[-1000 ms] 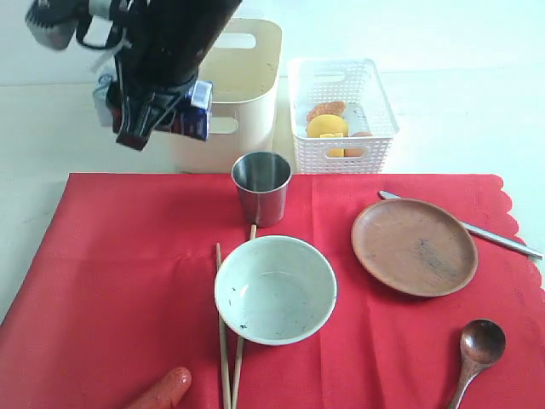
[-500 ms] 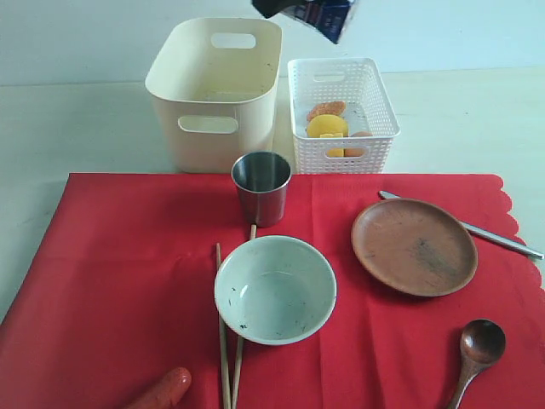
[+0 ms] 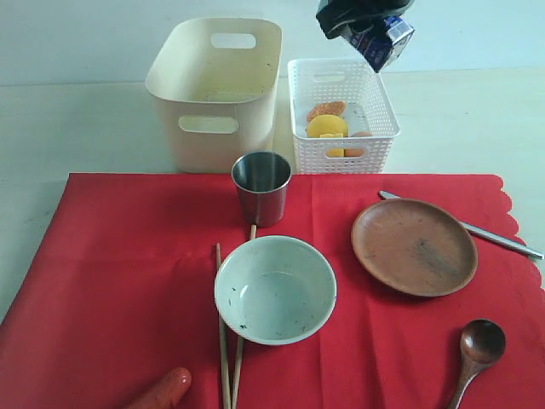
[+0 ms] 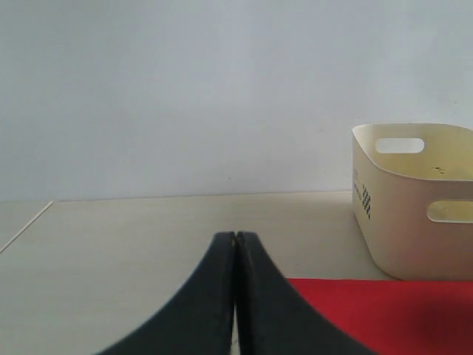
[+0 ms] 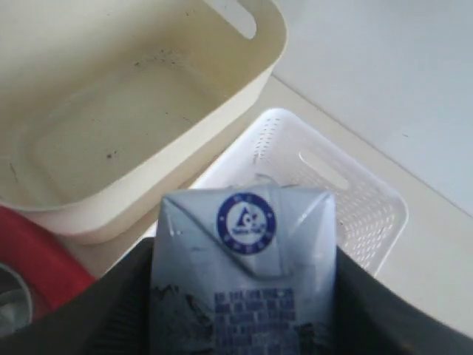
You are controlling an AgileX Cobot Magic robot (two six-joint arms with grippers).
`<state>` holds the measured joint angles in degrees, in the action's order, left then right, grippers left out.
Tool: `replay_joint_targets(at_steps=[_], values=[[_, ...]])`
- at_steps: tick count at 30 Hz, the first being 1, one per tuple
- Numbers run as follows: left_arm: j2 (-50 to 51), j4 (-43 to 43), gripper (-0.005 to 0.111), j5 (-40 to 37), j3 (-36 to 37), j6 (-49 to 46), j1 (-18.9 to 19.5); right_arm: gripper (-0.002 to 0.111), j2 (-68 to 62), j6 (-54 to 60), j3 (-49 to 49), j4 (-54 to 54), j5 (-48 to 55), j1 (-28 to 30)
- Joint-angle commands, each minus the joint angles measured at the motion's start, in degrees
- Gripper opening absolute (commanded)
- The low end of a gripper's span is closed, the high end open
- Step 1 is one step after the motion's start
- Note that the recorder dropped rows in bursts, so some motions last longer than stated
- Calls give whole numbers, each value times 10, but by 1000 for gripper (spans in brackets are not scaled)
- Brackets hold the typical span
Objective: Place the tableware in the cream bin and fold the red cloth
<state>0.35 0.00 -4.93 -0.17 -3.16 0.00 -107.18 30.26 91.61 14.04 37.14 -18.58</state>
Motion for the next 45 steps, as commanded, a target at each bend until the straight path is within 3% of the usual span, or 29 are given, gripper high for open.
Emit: replay_joint_targets(at_steps=[1, 8, 11, 18, 25, 29, 41, 45], values=[[-3, -8, 3, -1, 2, -1, 1, 0, -50, -24, -3, 16, -97, 1], [-3, -8, 3, -1, 2, -1, 1, 0, -146, -162, -3, 10, -260, 1], [-3, -8, 3, -1, 2, -1, 1, 6, -180, -173, -3, 9, -303, 3], [-3, -8, 3, -1, 2, -1, 1, 35, -220, -173, -3, 9, -343, 4], [-3, -8, 3, -1, 2, -1, 1, 75, -221, -190, -3, 9, -351, 4], [-3, -8, 3, -1, 2, -1, 1, 87, -220, -214, -3, 9, -332, 4], [-3, -8, 3, -1, 2, -1, 1, 89, -152, -213, -3, -26, -230, 7], [-3, -8, 3, -1, 2, -1, 1, 79, -117, -213, -3, -26, -154, 7]])
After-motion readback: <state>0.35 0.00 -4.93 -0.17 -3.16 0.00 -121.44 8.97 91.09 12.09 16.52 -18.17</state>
